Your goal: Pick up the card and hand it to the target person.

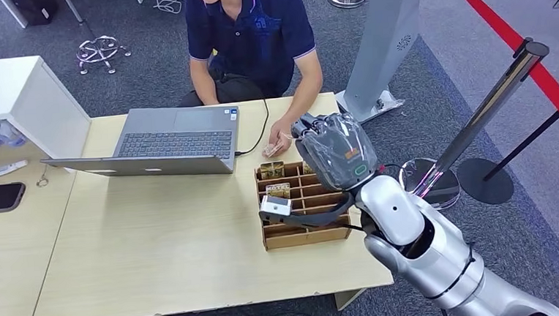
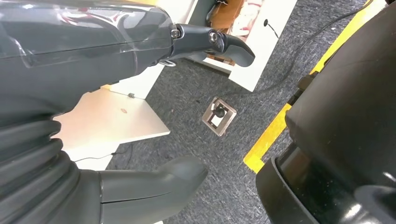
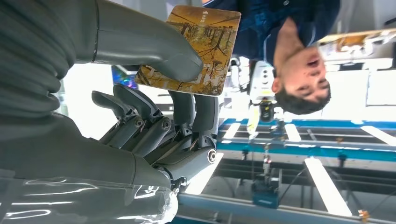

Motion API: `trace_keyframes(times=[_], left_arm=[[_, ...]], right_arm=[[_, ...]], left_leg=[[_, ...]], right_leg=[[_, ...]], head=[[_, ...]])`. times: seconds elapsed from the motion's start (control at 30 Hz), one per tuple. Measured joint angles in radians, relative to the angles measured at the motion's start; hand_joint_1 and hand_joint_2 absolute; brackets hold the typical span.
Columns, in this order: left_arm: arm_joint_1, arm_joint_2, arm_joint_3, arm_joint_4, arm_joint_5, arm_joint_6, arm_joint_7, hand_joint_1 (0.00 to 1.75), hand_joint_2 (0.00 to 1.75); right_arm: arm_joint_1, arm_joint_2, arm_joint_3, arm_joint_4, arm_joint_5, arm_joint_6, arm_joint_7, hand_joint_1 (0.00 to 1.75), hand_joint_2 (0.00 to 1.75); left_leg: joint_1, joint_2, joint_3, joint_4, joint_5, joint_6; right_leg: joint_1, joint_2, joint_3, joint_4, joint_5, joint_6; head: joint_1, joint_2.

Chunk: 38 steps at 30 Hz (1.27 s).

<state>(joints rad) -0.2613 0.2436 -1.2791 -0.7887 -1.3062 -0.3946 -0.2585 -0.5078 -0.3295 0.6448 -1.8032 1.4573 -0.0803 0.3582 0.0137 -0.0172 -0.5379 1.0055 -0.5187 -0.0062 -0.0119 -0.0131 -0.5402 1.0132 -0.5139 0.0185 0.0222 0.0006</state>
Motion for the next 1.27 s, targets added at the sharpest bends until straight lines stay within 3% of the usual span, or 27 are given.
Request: trace_keyframes(times=[0.23,0.53,0.57,0.6,0.67,0.7,0.73,1.1,1.13,1.23,1.27], left_arm=[[-0.013,0.015,-0.041,0.011,0.015,0.009,-0.025,0.0,1.75],[-0.026,0.013,-0.068,0.014,0.022,0.013,-0.029,0.0,1.75],[-0.028,0.013,-0.07,0.015,0.023,0.013,-0.03,0.0,1.75],[-0.028,0.013,-0.072,0.016,0.023,0.014,-0.031,0.0,1.75],[-0.03,0.012,-0.075,0.018,0.025,0.015,-0.032,0.0,1.75],[-0.032,0.012,-0.078,0.019,0.026,0.015,-0.032,0.0,1.75],[-0.033,0.011,-0.081,0.019,0.027,0.016,-0.032,0.0,1.75],[-0.037,0.011,-0.095,0.019,0.044,0.017,-0.019,0.0,1.75],[-0.037,0.012,-0.095,0.019,0.046,0.017,-0.015,0.0,1.75],[-0.033,0.013,-0.09,0.019,0.054,0.009,0.003,0.0,1.75],[-0.032,0.013,-0.088,0.019,0.054,0.008,0.005,0.0,1.75]], right_arm=[[-0.12,0.017,0.022,0.191,-0.045,-0.002,-0.034,1.75,1.75],[-0.189,0.07,0.078,0.34,-0.034,0.027,-0.02,1.74,1.75],[-0.193,0.075,0.086,0.353,-0.029,0.027,-0.014,1.63,1.75],[-0.196,0.08,0.093,0.366,-0.023,0.026,-0.01,1.33,1.75],[-0.201,0.09,0.106,0.388,-0.013,0.02,-0.002,0.46,1.75],[-0.203,0.094,0.111,0.4,-0.009,0.015,0.002,0.14,1.75],[-0.205,0.097,0.116,0.411,-0.006,0.009,0.007,0.0,1.75],[-0.189,0.106,0.143,0.463,-0.03,-0.036,0.035,0.0,1.75],[-0.158,0.108,0.135,0.449,-0.09,-0.068,0.031,0.0,1.75],[0.003,0.114,0.083,0.365,-0.471,-0.2,-0.038,0.0,1.75],[0.026,0.115,0.074,0.35,-0.539,-0.212,-0.058,0.0,1.75]], left_leg=[[0.001,-0.002,-0.002,0.0,0.001,-0.001],[0.001,-0.002,-0.002,0.0,0.001,-0.001],[0.001,-0.002,-0.002,0.0,0.001,-0.001],[0.001,-0.002,-0.002,0.0,0.001,-0.001],[0.001,-0.002,-0.002,0.0,0.001,-0.001],[0.001,-0.002,-0.002,0.0,0.001,-0.001],[0.001,-0.002,-0.002,0.0,0.001,-0.001],[0.001,-0.002,-0.002,0.0,0.001,-0.001],[0.001,-0.002,-0.002,0.0,0.001,-0.001],[0.001,-0.002,-0.001,0.0,0.001,-0.001],[0.001,-0.002,-0.001,0.0,0.001,-0.001]], right_leg=[[0.001,-0.002,-0.001,0.001,0.0,0.0],[0.001,-0.002,-0.002,0.001,0.0,0.0],[0.001,-0.002,-0.002,0.001,0.0,0.0],[0.001,-0.002,-0.002,0.001,0.0,0.0],[0.001,-0.002,-0.002,0.001,0.0,0.0],[0.001,-0.002,-0.002,0.001,0.0,0.0],[0.001,-0.002,-0.002,0.001,0.0,0.0],[0.001,-0.001,-0.002,0.001,0.0,0.0],[0.001,-0.001,-0.002,0.001,0.0,0.0],[0.001,-0.002,-0.002,0.001,0.0,0.0],[0.001,-0.002,-0.002,0.0,0.0,0.0]], head=[[-0.001,0.0],[-0.002,0.0],[-0.001,0.0],[-0.001,0.0],[-0.001,0.0],[-0.001,0.0],[-0.001,0.0],[-0.002,0.0],[-0.002,0.0],[-0.002,0.0],[-0.002,0.0]])
